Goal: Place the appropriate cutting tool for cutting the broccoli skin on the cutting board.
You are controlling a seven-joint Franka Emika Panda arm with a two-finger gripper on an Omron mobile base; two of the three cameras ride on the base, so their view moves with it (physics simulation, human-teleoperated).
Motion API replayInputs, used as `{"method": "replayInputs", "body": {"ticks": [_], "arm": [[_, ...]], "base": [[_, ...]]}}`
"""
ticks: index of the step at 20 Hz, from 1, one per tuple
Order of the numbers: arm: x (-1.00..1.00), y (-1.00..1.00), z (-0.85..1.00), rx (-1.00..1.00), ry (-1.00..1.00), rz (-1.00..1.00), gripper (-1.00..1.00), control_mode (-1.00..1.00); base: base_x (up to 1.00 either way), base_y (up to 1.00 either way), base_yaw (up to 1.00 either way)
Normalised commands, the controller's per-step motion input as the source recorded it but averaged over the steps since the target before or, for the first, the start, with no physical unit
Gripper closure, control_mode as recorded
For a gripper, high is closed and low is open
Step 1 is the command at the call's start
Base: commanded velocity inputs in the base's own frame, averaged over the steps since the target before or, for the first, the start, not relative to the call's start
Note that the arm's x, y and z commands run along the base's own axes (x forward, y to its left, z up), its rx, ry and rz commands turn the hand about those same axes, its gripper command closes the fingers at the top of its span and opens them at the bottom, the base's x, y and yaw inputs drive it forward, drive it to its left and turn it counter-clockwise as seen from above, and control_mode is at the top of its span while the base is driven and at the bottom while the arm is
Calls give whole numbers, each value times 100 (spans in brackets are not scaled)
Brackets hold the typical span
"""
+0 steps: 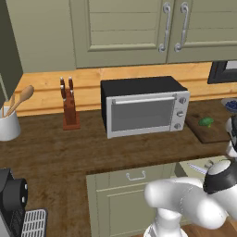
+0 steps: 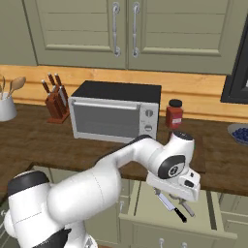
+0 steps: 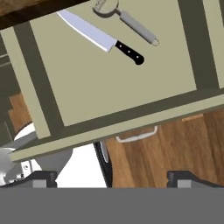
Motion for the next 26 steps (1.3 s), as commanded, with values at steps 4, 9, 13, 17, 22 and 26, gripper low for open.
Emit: {"method": "replayInputs", "body": {"ticks": [4, 9, 13, 17, 22, 26], "arm": [[0, -11, -45, 0, 10, 0, -100, -100], [0, -10, -37, 3, 1, 2, -100, -100], [3, -12, -36, 5, -1, 2, -100, -100], [9, -10, -17, 2, -1, 2, -100, -100], [31, -6, -31, 0, 4, 1, -100, -100], [33, -7, -42, 0, 2, 1, -100, -100]], "base": [[0, 0, 0], [0, 0, 0], [0, 0, 0], [0, 0, 0], [0, 0, 0], [0, 0, 0]]}}
